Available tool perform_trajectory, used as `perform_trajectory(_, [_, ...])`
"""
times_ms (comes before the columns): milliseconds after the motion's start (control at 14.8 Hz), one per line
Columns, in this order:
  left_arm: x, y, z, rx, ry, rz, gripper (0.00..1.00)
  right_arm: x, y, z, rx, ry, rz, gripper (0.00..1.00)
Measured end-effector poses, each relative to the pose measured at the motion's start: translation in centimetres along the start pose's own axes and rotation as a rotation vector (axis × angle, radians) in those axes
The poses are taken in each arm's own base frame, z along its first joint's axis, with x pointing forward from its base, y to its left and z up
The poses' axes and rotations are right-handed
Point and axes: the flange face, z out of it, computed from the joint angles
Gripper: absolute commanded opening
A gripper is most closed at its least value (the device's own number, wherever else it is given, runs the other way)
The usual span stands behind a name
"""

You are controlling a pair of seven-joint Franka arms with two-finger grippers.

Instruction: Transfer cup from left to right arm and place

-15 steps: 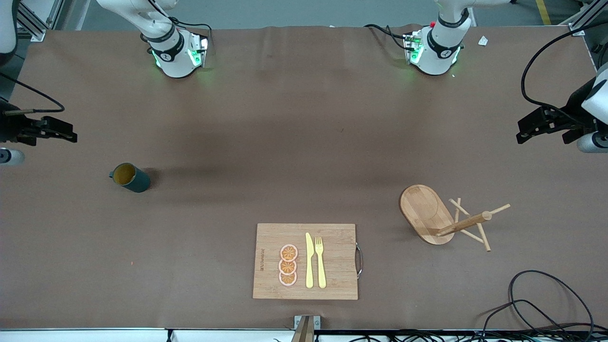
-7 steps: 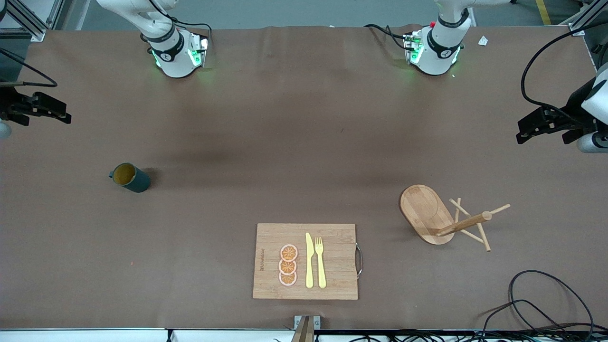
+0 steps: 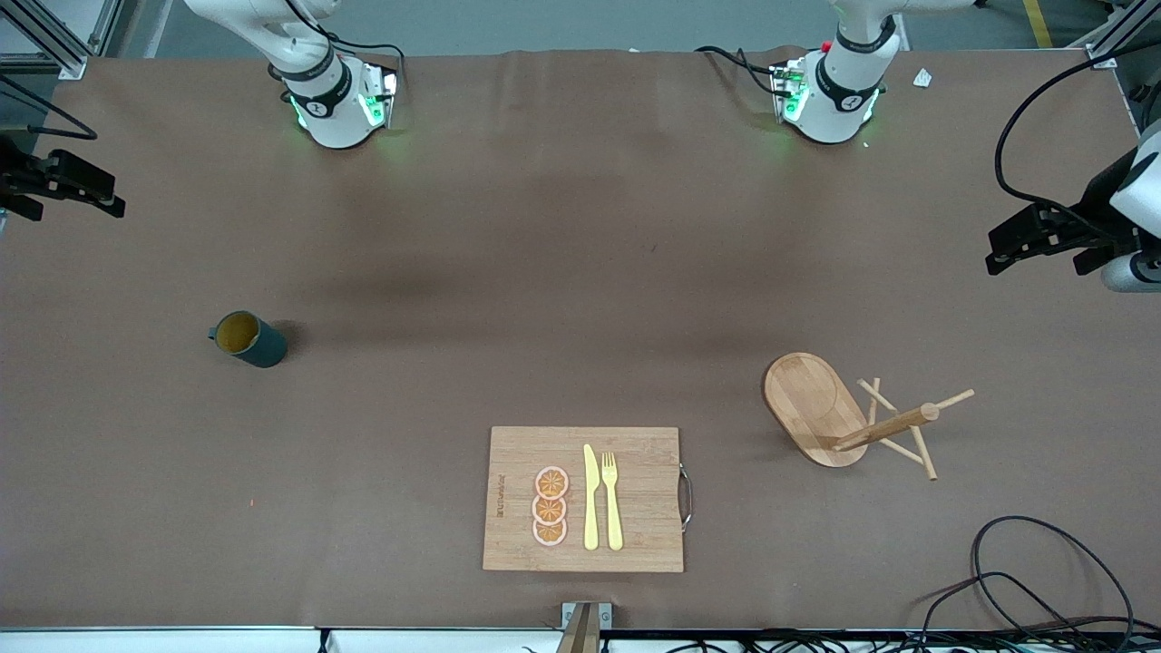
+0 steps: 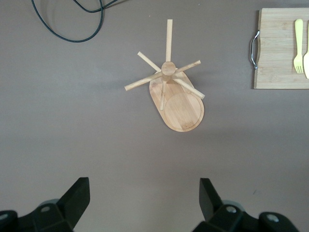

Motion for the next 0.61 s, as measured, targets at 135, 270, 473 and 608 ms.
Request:
perform_trajectory(135, [0.00,0.00,0.00,0.000,0.000,0.000,1.00,-0.24,0.44,-0.24,0.001,0.004,0.008,1.00])
perform_trajectory(270, [0.00,0.00,0.00,0.000,0.000,0.000,1.00,-0.61,0.69,-0.55,0.002,0.006,0.013,1.00])
perform_trajectory(473, [0.00,0.00,0.00,0.000,0.000,0.000,1.00,-0.97,0.83,-0.92,0.003,0.012,0.017,1.00])
perform_trajectory(608, [0.00,0.00,0.01,0.000,0.000,0.000,1.00,-0.98,0.86,-0.94,0.003,0.012,0.017,1.00])
